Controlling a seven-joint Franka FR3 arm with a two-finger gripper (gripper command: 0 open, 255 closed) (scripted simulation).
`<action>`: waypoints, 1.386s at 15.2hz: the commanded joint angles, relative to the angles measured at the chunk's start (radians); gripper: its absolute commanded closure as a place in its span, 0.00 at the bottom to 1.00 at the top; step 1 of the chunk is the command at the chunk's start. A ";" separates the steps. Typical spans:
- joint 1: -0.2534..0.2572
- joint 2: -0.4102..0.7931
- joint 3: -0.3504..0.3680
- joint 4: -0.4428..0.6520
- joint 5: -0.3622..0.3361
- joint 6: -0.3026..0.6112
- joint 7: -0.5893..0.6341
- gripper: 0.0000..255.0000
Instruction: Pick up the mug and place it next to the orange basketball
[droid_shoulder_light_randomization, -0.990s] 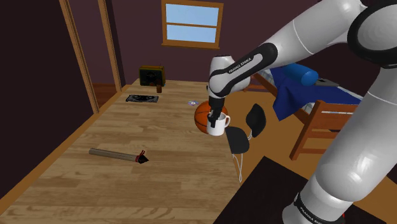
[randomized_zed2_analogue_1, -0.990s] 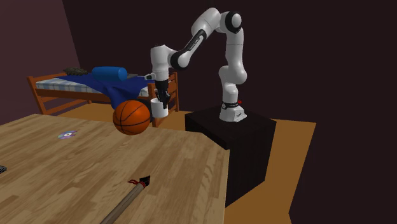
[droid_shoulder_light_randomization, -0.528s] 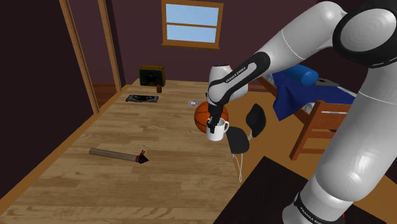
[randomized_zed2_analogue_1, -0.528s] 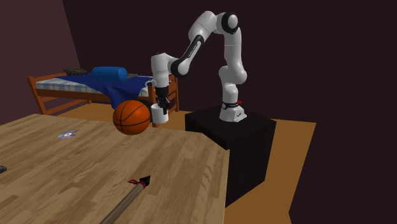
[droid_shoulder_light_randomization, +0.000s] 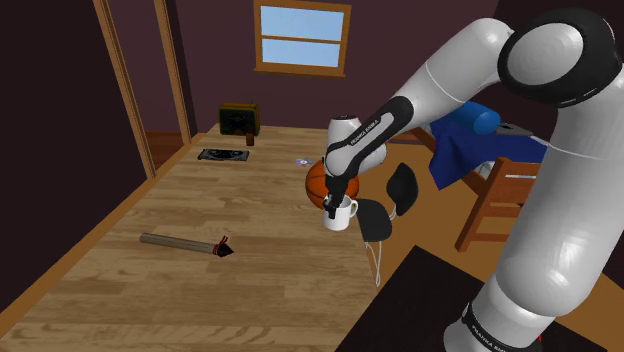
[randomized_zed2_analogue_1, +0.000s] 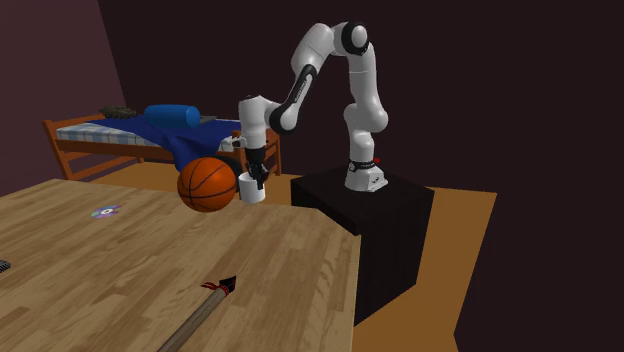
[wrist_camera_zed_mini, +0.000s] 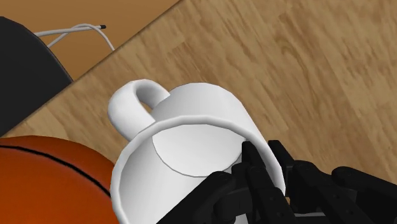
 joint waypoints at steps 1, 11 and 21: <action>0.000 0.020 -0.001 -0.008 -0.003 0.029 0.002 1.00; 0.006 0.147 -0.010 -0.008 -0.025 0.156 0.018 1.00; 0.007 0.165 -0.012 -0.006 -0.028 0.172 0.020 0.00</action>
